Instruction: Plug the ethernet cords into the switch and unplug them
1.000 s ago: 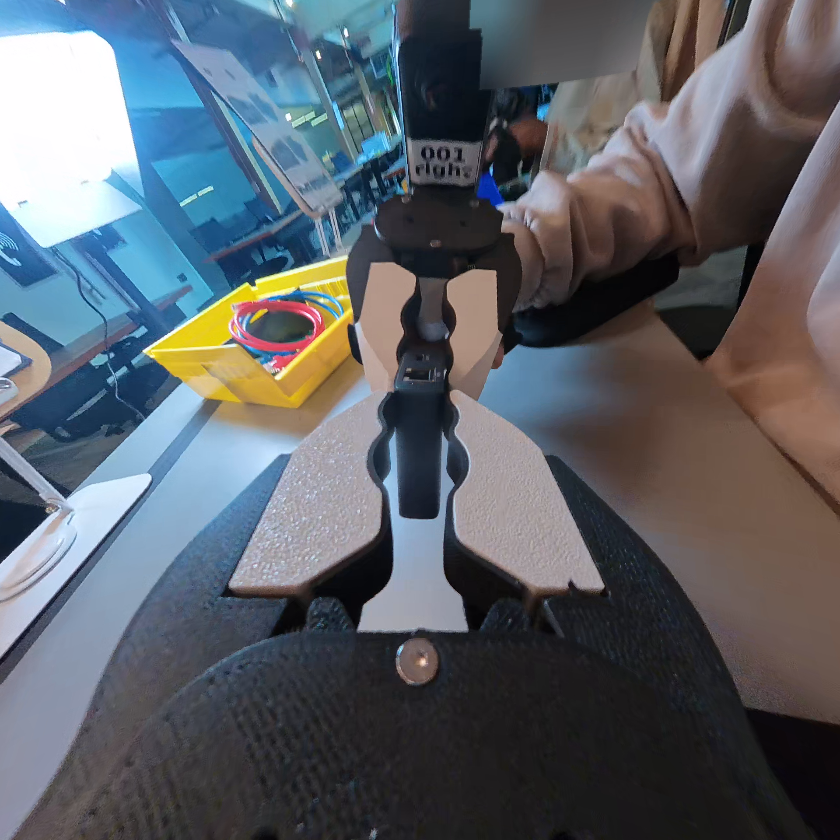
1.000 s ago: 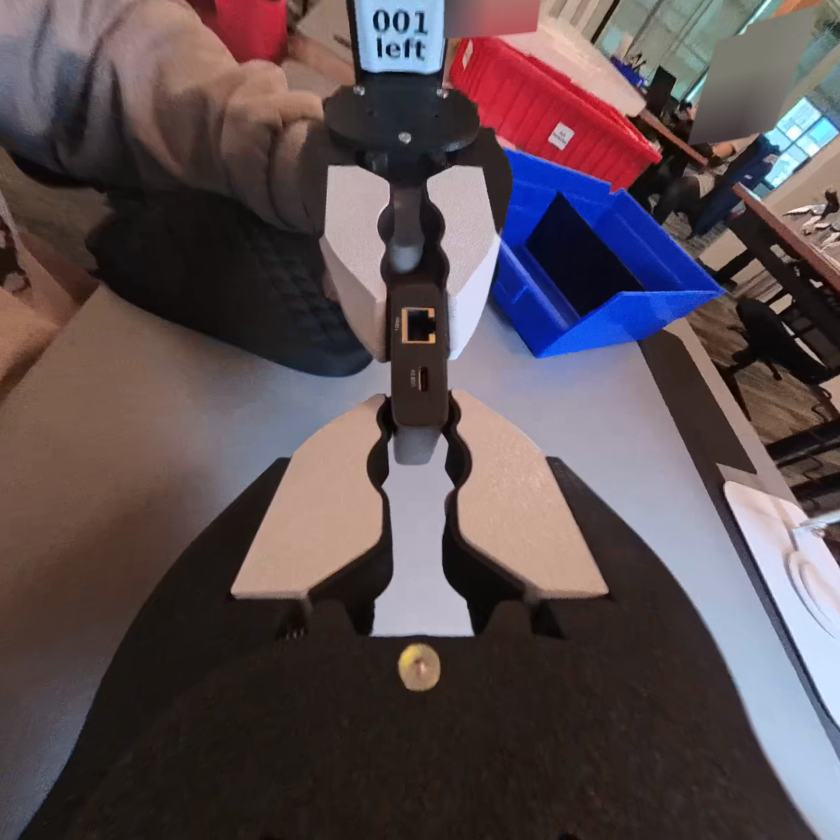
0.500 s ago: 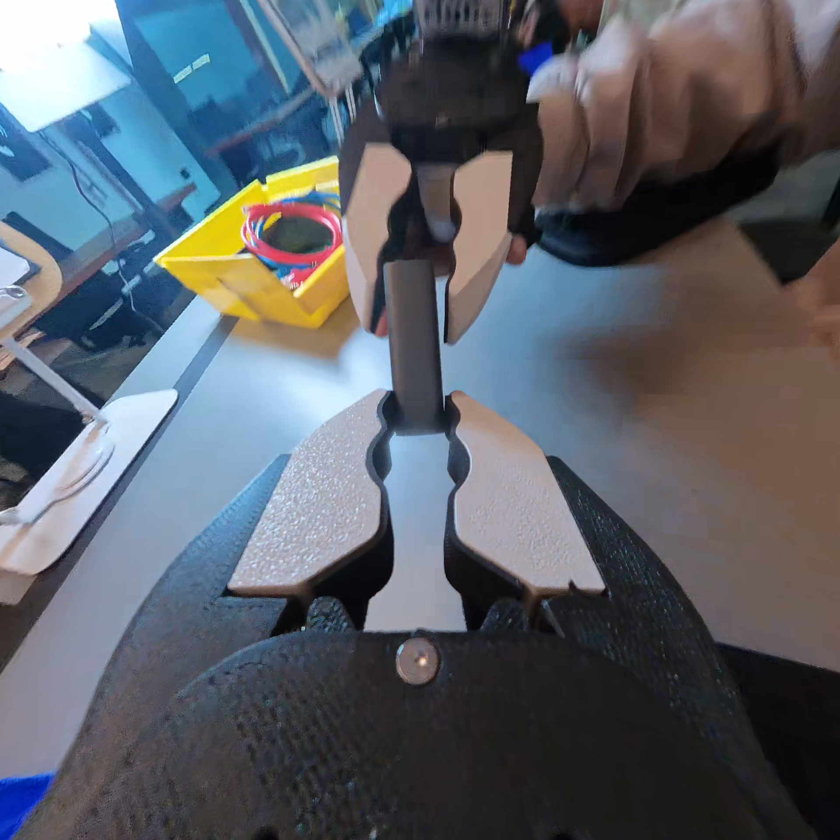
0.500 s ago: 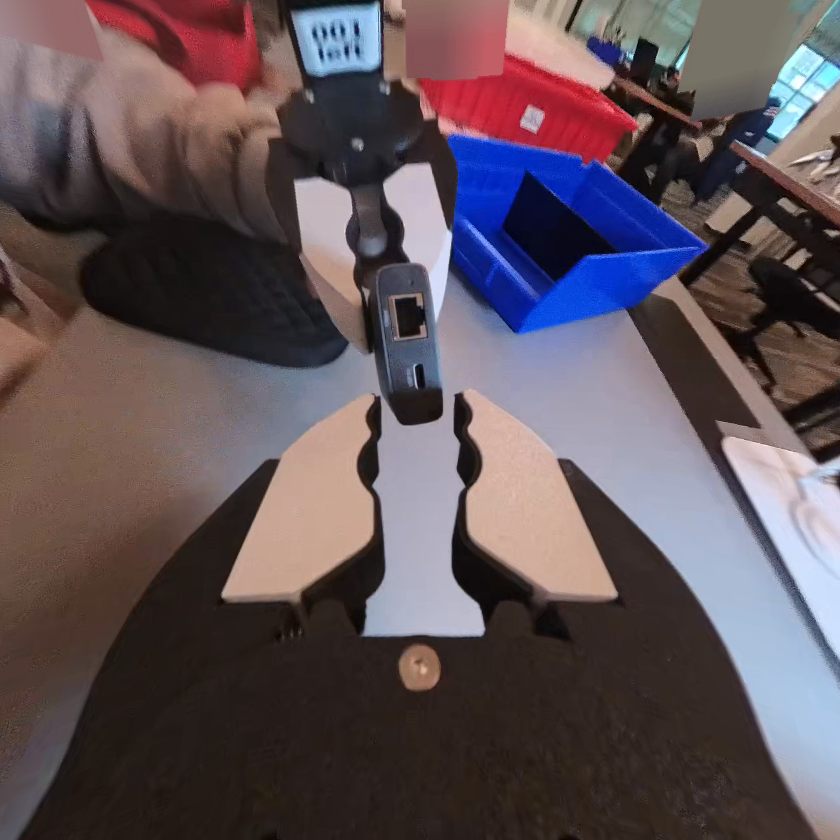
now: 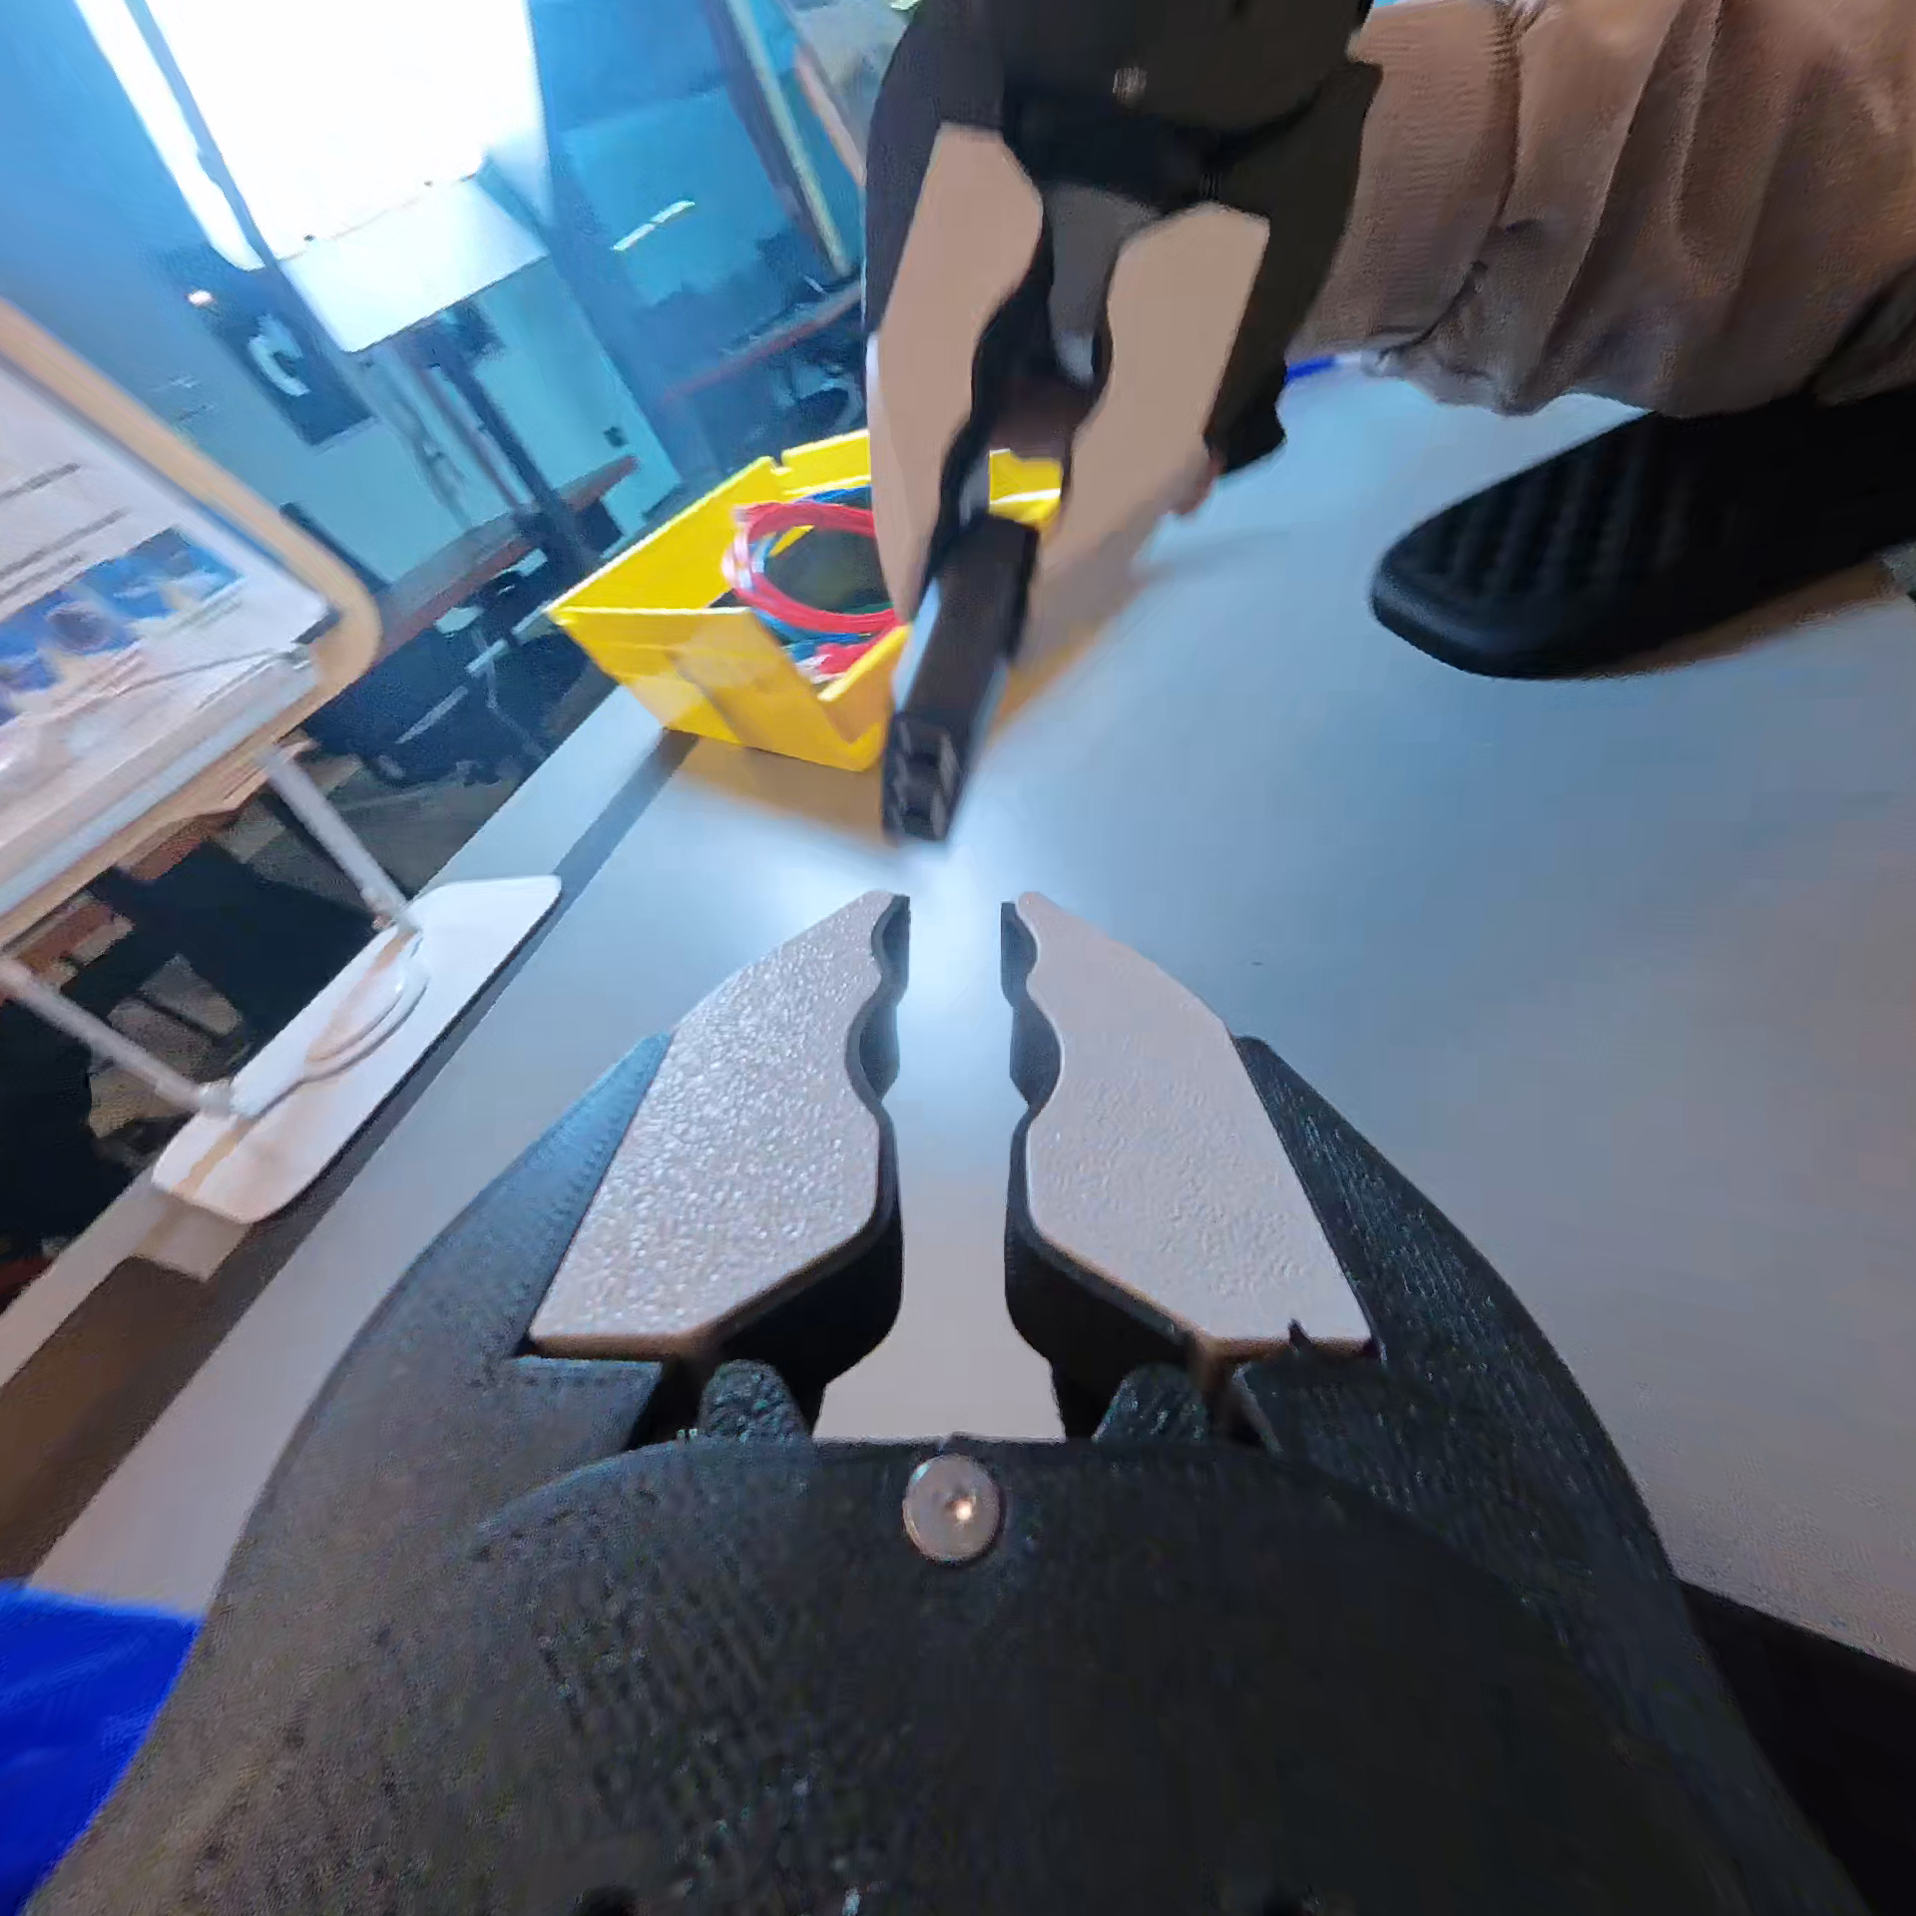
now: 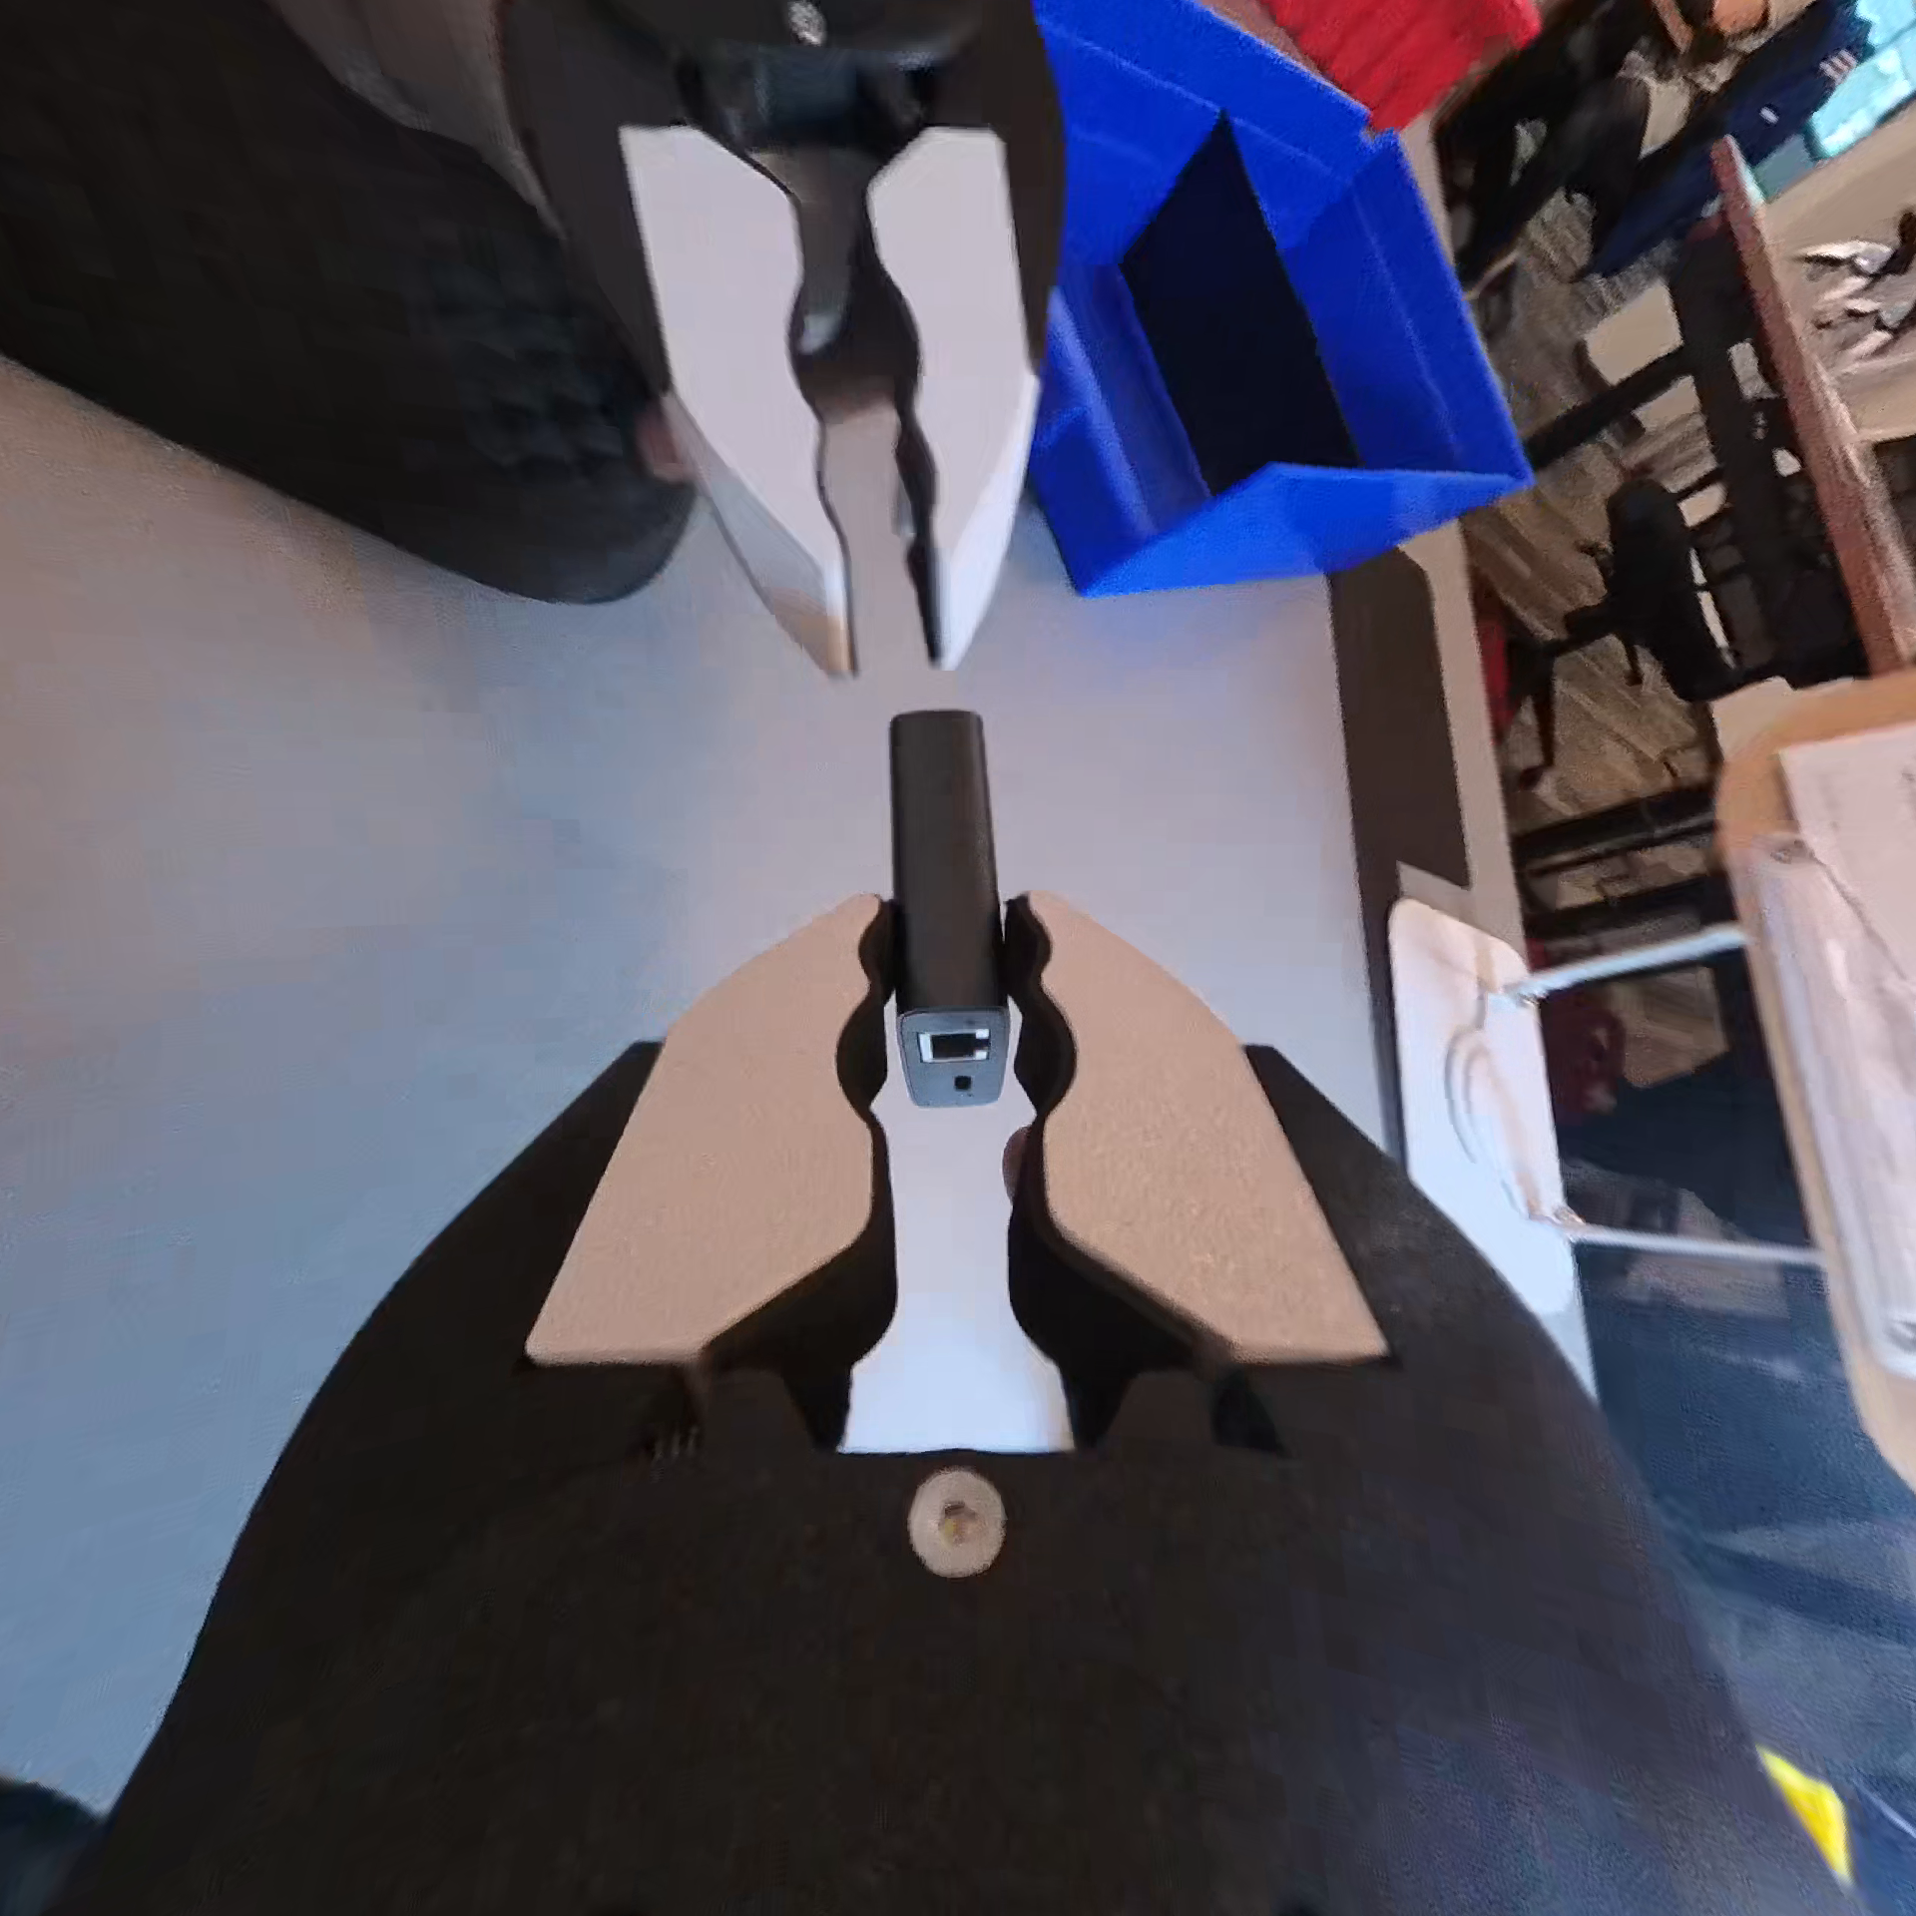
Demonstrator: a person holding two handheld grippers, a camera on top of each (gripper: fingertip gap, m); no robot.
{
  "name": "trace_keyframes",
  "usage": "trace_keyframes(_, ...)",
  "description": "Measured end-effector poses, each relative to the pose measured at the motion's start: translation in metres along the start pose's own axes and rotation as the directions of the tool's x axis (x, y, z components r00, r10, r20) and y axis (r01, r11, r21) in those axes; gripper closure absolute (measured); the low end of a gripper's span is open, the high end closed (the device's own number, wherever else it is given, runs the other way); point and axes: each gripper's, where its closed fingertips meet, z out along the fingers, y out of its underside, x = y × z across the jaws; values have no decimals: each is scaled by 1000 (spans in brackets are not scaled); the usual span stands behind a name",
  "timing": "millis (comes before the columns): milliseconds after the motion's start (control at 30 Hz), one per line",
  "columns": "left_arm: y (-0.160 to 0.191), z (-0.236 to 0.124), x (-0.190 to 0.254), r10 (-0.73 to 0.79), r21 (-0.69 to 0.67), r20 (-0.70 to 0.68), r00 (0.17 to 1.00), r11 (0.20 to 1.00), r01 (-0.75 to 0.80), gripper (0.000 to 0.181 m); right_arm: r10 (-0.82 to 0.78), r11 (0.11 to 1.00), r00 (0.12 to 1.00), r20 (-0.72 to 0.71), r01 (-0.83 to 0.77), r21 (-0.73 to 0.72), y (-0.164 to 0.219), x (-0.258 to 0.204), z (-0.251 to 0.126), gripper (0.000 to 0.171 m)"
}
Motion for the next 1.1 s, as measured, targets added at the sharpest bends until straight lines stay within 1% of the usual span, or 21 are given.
trace_keyframes(100, 11, -12, -20, -112, 17, 28, 993, 994, 112, 165, 65, 993, 984, -168, -80, -85, 35, 80, -49, 151)
trace_keyframes(167, 15, -15, -25, -162, 30, 26, 986, 986, 161, 166, 91, 965, 936, -340, -168, -203, 83, 152, -88, 150)
trace_keyframes(233, 17, -14, -25, -185, 34, 15, 983, 982, 185, 166, 175, 886, 881, -440, -336, -321, 147, 207, -119, 150)
trace_keyframes(300, 20, -11, -23, -190, 24, 3, 982, 981, 190, 165, 286, 790, 802, -524, -507, -345, 207, 248, -139, 150)
trace_keyframes(333, 23, -10, -22, -191, 17, -1, 982, 981, 191, 165, 363, 731, 759, -541, -592, -340, 235, 260, -144, 150)
trace_keyframes(433, 28, -9, -20, -208, 11, -16, 978, 978, 208, 166, 570, 545, 594, -567, -790, -280, 306, 278, -138, 150)
trace_keyframes(467, 30, -8, -21, -217, 10, -19, 976, 976, 218, 166, 632, 485, 552, -544, -829, -278, 325, 275, -129, 150)
trace_keyframes(500, 32, -8, -22, -228, 9, -20, 973, 973, 229, 166, 676, 447, 522, -520, -852, -273, 339, 273, -119, 150)
trace_keyframes(567, 35, -6, -22, -255, 10, -30, 967, 967, 255, 168, 778, 379, 461, -426, -886, -268, 355, 264, -98, 150)
trace_keyframes(600, 37, -5, -22, -268, 8, -40, 963, 963, 268, 168, 828, 337, 416, -377, -905, -258, 358, 261, -89, 150)
trace_keyframes(667, 41, -3, -20, -285, 0, -56, 957, 958, 286, 168, 892, 238, 314, -324, -937, -254, 370, 255, -78, 151)
trace_keyframes(700, 42, -1, -19, -291, -4, -64, 955, 957, 291, 168, 914, 189, 272, -301, -942, -277, 377, 249, -73, 151)
trace_keyframes(733, 43, 0, -18, -294, -7, -70, 953, 956, 294, 168, 918, 153, 253, -305, -936, -316, 386, 241, -71, 150)
trace_keyframes(767, 44, 1, -17, -295, -7, -75, 953, 955, 295, 168, 898, 145, 273, -344, -924, -354, 398, 237, -72, 147)
trace_keyframes(800, 44, 1, -17, -293, -6, -77, 953, 956, 293, 168, 874, 158, 307, -375, -912, -379, 407, 235, -74, 140)
trace_keyframes(867, 43, 1, -17, -287, -1, -70, 955, 958, 287, 167, 829, 183, 357, -430, -900, -395, 416, 239, -79, 134)
trace_keyframes(900, 43, 1, -18, -283, 2, -65, 957, 959, 283, 167, 766, 206, 404, -501, -892, -403, 425, 245, -86, 138)
trace_keyframes(933, 42, 1, -19, -280, 4, -59, 958, 960, 281, 166, 702, 245, 455, -548, -876, -415, 429, 251, -94, 139)
trace_keyframes(967, 42, 0, -19, -279, 4, -53, 959, 960, 280, 166, 635, 277, 501, -588, -858, -432, 430, 256, -102, 144)
trace_keyframes(1033, 42, 0, -20, -276, 5, -41, 960, 961, 276, 165, 526, 365, 568, -633, -823, -435, 420, 267, -114, 144)
trace_keyframes(1100, 41, -2, -23, -256, 2, -17, 966, 967, 256, 164, 483, 457, 584, -652, -804, -381, 394, 277, -123, 144)
